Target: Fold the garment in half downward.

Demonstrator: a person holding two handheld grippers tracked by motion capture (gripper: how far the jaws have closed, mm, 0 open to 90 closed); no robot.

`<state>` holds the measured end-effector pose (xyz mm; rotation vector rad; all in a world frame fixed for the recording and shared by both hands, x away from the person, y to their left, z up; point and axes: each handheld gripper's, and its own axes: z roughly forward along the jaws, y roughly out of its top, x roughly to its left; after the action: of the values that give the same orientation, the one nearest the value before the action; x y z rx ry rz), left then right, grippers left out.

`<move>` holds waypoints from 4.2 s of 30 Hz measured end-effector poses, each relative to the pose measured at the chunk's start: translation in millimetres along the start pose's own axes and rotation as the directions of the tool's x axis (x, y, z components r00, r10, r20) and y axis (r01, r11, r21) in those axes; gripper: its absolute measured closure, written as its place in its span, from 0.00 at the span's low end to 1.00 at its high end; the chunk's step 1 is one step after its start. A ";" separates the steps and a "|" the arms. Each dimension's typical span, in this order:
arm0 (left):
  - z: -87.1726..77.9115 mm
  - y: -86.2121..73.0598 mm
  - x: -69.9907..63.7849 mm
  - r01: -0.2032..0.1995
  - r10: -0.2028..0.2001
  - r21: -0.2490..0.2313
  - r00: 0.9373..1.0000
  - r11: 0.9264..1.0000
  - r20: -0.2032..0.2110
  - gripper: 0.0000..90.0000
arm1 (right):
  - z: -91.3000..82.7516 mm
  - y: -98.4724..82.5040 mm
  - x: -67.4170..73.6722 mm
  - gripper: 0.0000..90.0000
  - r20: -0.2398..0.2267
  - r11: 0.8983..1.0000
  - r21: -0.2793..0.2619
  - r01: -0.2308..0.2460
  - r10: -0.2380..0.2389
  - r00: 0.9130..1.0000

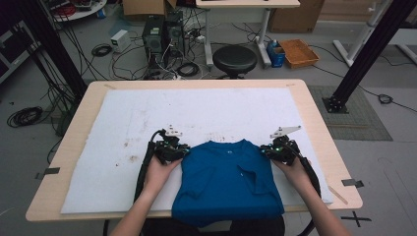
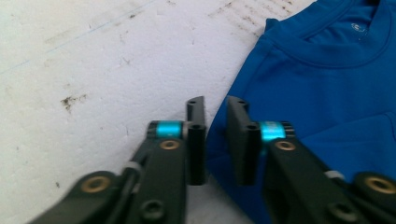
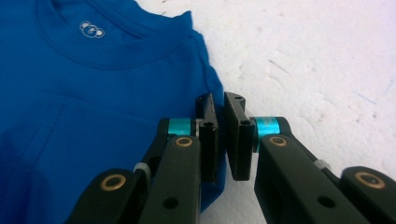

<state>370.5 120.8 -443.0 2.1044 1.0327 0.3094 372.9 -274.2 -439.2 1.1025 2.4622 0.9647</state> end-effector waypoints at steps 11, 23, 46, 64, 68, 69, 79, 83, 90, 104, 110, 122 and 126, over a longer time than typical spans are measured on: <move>15.5 24.0 -5.0 0.000 -0.001 0.013 0.999 1.000 0.052 0.66 | 4.7 19.5 -11.1 0.68 -0.053 0.996 -0.029 -0.079 0.078 0.996; 21.6 21.9 -13.8 -0.085 0.085 0.030 0.996 0.996 0.010 0.95 | 20.2 23.5 -2.4 0.98 -0.075 1.000 0.000 0.022 -0.022 0.997; 27.0 62.0 30.3 -0.041 0.042 -0.057 0.999 0.998 0.013 0.98 | 32.6 71.1 -35.9 0.99 -0.052 0.996 -0.083 -0.030 0.026 0.998; -41.0 30.7 -22.6 -0.195 0.211 -0.170 0.974 0.966 0.086 0.98 | -38.5 34.1 15.4 0.99 -0.077 0.972 -0.222 0.081 -0.101 0.992; -54.4 14.6 -40.5 -0.229 0.251 -0.178 0.962 0.957 0.110 0.98 | -50.2 9.9 34.0 0.99 -0.076 0.968 -0.226 0.108 -0.128 0.989; -56.9 10.5 -44.3 -0.234 0.257 -0.179 0.959 0.956 0.117 0.98 | -52.7 4.6 38.4 0.99 -0.075 0.966 -0.228 0.118 -0.139 0.988; -69.6 -25.0 -70.3 -0.292 0.314 -0.142 0.935 0.946 0.164 0.97 | -78.1 -36.5 70.5 0.99 -0.091 0.968 -0.196 0.159 -0.179 0.980; -73.6 -37.7 -82.7 -0.332 0.348 -0.113 0.920 0.936 0.178 0.97 | -84.6 -49.5 80.9 0.99 -0.104 0.967 -0.174 0.187 -0.207 0.973; -75.2 -52.7 -98.9 -0.383 0.386 -0.056 0.895 0.922 0.224 0.96 | -89.5 -66.6 96.7 0.99 -0.121 0.964 -0.129 0.232 -0.247 0.961; -77.8 -38.4 -88.4 -0.287 0.302 -0.119 0.942 0.951 0.148 0.70 | -96.6 -51.6 65.7 0.73 -0.067 0.978 -0.190 0.089 -0.104 0.992; -57.5 -14.2 -51.1 -0.117 0.121 -0.153 0.992 0.981 0.018 0.67 | -70.3 -27.8 30.5 0.70 -0.068 0.972 -0.209 -0.112 0.100 0.993; -32.8 -33.8 -26.7 0.062 -0.062 -0.020 0.998 0.998 0.016 0.68 | -31.0 -37.0 15.0 0.72 -0.073 0.971 -0.065 -0.229 0.224 0.972; -34.1 -37.2 -26.3 0.068 -0.068 -0.025 0.997 0.997 0.028 0.72 | -29.5 -41.8 15.1 0.79 -0.098 0.970 -0.053 -0.235 0.230 0.968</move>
<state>315.0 133.2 -443.7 2.0402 1.0762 0.2580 325.1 -297.0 -445.2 1.3777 2.3906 1.1769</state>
